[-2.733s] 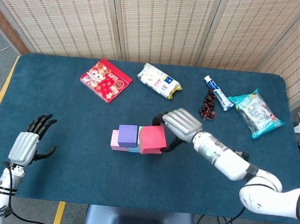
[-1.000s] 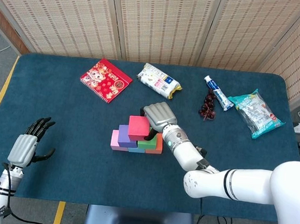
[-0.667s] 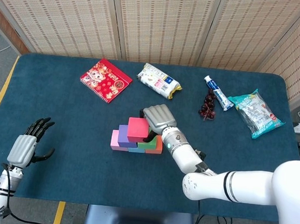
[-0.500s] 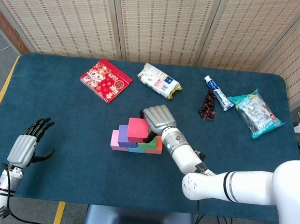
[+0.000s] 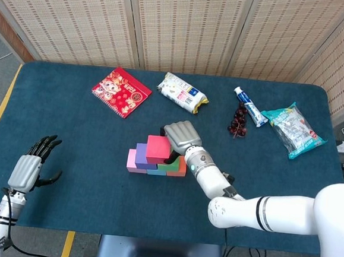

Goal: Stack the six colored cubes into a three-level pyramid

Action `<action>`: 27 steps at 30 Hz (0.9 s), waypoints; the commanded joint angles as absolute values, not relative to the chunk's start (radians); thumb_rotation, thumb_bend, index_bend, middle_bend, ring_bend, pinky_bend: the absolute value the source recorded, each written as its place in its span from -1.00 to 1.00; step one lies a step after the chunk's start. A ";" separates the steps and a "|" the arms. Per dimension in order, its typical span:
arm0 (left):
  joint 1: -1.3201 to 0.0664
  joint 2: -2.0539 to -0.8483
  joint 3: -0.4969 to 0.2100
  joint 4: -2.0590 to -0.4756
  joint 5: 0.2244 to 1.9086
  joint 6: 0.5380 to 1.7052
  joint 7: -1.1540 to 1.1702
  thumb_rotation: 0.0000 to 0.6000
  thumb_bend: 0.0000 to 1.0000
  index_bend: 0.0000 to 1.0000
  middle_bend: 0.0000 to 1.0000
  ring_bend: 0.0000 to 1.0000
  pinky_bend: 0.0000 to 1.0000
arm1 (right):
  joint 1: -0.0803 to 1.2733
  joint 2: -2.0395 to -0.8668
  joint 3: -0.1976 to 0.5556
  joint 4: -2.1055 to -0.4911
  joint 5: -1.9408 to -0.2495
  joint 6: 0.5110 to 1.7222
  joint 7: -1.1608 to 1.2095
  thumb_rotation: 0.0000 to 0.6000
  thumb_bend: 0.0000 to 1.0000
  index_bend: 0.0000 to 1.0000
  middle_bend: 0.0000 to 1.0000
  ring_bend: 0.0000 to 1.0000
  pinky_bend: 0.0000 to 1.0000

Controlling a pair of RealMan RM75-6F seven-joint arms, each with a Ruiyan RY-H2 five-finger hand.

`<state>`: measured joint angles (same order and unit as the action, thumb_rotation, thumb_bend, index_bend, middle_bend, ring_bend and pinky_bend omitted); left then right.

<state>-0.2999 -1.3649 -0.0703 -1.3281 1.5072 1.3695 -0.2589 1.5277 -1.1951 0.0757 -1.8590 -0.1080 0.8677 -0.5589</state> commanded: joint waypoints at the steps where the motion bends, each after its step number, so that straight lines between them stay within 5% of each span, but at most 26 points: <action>1: -0.300 -1.366 -0.071 -1.327 1.507 1.370 -0.259 1.00 -0.38 -0.76 -0.92 -1.00 -0.74 | 1.525 -1.193 0.079 -1.862 -0.107 0.865 -0.563 1.00 -0.46 -0.43 -0.11 -0.28 -0.11; 16: -0.305 -1.368 -0.072 -1.326 1.509 1.364 -0.256 1.00 -0.38 -0.78 -0.93 -1.00 -0.74 | 1.508 -1.174 0.089 -1.886 -0.112 0.841 -0.583 1.00 -0.48 -0.99 -0.37 -0.45 -0.27; 23: -0.328 -1.363 -0.069 -1.317 1.502 1.315 -0.249 1.00 -0.37 -0.77 -0.93 -1.00 -0.74 | 1.443 -1.102 0.112 -1.946 -0.183 0.839 -0.513 1.00 -0.62 -1.00 -0.78 -0.76 -0.43; 27: -0.348 -1.364 -0.056 -1.298 1.505 1.267 -0.257 1.00 -0.37 -0.77 -0.92 -1.00 -0.74 | 1.315 -1.008 0.117 -1.996 -0.312 0.842 -0.398 1.00 -0.62 -1.00 -0.83 -0.82 -0.44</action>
